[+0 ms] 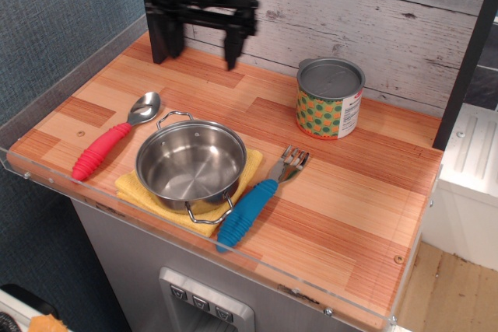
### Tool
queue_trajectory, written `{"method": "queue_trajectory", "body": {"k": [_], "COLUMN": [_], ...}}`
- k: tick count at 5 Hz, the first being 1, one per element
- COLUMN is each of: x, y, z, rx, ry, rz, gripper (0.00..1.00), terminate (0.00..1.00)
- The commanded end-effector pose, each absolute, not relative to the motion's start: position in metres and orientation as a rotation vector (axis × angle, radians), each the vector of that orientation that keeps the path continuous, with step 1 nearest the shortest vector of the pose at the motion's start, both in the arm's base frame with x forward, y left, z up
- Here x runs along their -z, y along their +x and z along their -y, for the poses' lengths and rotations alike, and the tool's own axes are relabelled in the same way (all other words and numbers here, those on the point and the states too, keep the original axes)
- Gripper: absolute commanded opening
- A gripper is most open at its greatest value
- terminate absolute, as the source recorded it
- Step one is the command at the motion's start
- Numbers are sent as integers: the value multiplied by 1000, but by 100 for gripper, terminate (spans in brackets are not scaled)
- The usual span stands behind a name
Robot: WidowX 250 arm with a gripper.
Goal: Move the red spoon to the left of the pot
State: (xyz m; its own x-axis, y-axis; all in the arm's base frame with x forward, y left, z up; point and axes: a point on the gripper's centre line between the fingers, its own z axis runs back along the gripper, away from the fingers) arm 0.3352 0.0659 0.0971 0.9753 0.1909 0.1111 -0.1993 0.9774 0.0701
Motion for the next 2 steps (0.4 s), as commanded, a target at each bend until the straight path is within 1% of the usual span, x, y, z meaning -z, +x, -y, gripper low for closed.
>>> {"method": "queue_trajectory", "body": {"k": [1, 2], "x": [-110, -104], "y": [340, 340], "z": [-15, 6], "rx": [-124, -72], "ry": [60, 51], "rz": [125, 108], "gripper": [100, 100], "terminate": [0, 0]}}
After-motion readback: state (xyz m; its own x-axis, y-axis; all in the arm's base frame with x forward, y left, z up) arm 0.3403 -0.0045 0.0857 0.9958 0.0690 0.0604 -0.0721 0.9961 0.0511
